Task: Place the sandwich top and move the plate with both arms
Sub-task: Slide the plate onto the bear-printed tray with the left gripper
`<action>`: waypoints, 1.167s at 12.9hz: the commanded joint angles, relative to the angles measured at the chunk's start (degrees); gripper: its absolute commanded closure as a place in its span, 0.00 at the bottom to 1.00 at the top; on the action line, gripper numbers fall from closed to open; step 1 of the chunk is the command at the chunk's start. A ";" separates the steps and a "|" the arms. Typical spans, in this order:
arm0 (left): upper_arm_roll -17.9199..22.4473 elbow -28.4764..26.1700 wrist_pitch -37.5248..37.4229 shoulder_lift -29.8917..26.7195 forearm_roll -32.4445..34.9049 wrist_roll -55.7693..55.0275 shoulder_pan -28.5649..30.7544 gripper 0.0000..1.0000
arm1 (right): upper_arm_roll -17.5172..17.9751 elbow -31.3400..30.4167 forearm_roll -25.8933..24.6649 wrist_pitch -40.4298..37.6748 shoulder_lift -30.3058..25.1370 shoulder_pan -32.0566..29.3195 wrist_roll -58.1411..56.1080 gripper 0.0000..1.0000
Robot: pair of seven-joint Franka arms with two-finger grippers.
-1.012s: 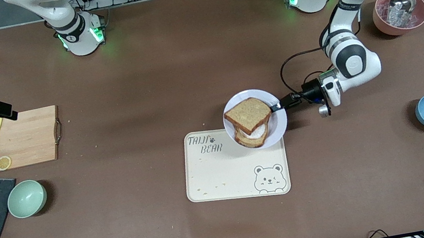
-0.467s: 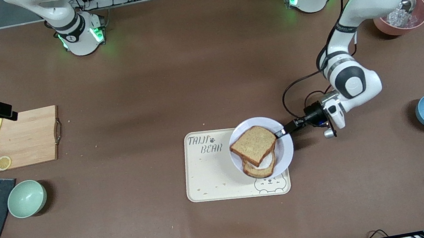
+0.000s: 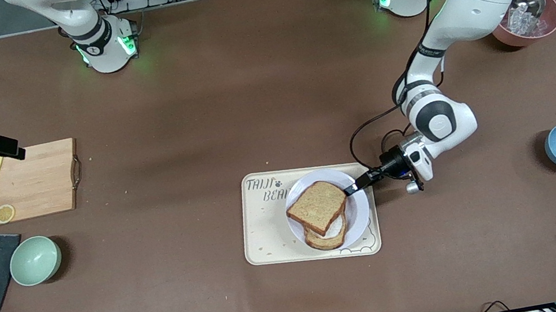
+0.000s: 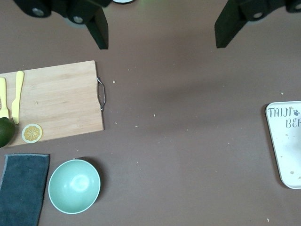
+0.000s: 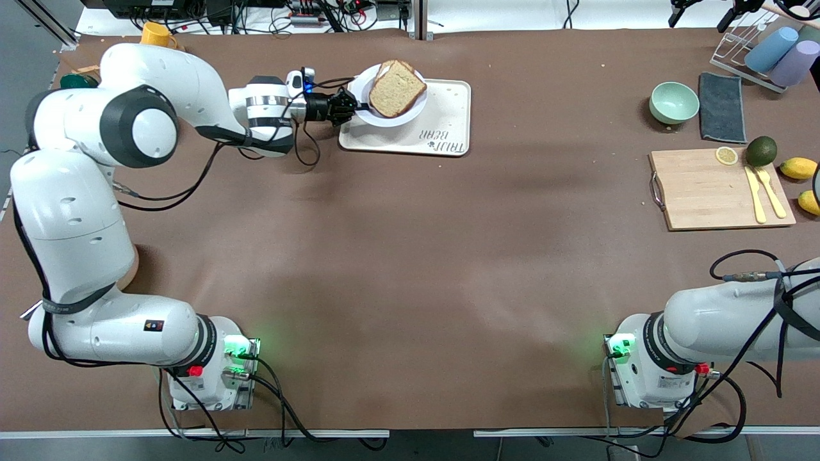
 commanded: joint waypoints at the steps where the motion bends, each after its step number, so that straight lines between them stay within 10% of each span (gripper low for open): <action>1: -0.12 2.09 1.60 1.55 -1.95 0.46 -1.06 1.00 | 0.49 0.19 -0.29 0.00 0.10 -0.70 0.33 0.00; 10: -0.11 2.17 4.94 2.51 -1.69 0.72 -3.17 0.98 | 0.40 0.19 -0.29 0.00 0.10 -0.70 0.07 0.00; 11: -0.12 2.26 4.94 2.51 -2.04 0.72 -3.09 0.66 | 0.40 0.19 -0.29 0.00 0.28 -0.70 0.07 0.00; 12: -0.12 2.26 4.94 2.43 -2.56 0.72 -3.09 0.11 | 0.40 0.28 -0.29 0.00 0.45 -0.79 -0.02 0.00; 15: -0.12 2.79 4.94 1.99 -4.06 0.72 -2.91 0.00 | 0.40 0.19 -0.29 0.00 0.45 -0.79 -0.02 0.00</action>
